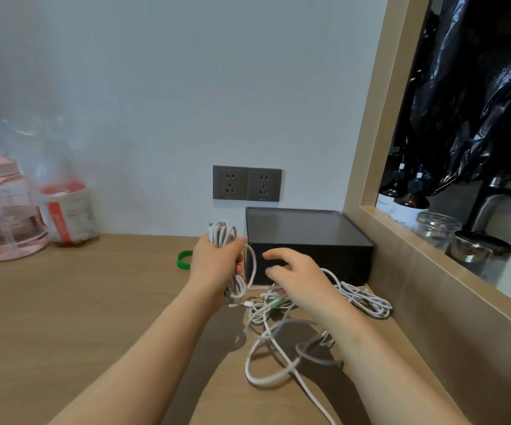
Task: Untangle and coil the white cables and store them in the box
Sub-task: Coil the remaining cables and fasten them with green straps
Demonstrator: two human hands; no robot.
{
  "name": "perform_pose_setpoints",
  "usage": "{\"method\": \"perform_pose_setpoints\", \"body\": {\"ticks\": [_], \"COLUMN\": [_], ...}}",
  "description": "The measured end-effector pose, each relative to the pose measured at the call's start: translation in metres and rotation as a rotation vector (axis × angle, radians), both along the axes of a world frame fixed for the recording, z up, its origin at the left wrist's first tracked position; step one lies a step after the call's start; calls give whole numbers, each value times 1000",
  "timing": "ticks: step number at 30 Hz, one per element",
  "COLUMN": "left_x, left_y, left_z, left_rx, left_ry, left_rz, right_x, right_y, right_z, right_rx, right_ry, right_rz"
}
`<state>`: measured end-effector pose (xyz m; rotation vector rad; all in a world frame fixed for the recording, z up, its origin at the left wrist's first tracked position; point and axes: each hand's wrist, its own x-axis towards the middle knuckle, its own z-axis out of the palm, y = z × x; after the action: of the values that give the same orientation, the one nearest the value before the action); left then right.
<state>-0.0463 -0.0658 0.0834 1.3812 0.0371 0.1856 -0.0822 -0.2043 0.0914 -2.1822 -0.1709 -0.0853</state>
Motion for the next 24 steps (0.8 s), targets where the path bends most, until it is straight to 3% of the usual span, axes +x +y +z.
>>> {"method": "perform_pose_setpoints", "body": {"ticks": [3,6,9,13,16,19,24], "left_x": [-4,-5,-5,-8,-5,-5,-4], "left_y": [-5,-4,1,3,3,0,-5], "left_z": [-3,-2,2,6,3,-2,-8], "left_rx": [62,-20,-87,-89,29,159,156], "left_ry": [-36,-38,-39,-45,-64,-80,-41], "left_rz": [-29,-52,-96,-179,-98,-59,-37], "right_x": [6,6,6,12,14,14,13], "right_y": [3,1,-1,1,1,4,8], "right_z": [2,-1,-4,-9,-9,-7,-4], "right_rx": [-33,-168,-109,240,456,479,498], "right_ry": [194,298,348,270,203,78,-58], "right_rz": [-31,10,28,-48,-129,-172,-241]}}
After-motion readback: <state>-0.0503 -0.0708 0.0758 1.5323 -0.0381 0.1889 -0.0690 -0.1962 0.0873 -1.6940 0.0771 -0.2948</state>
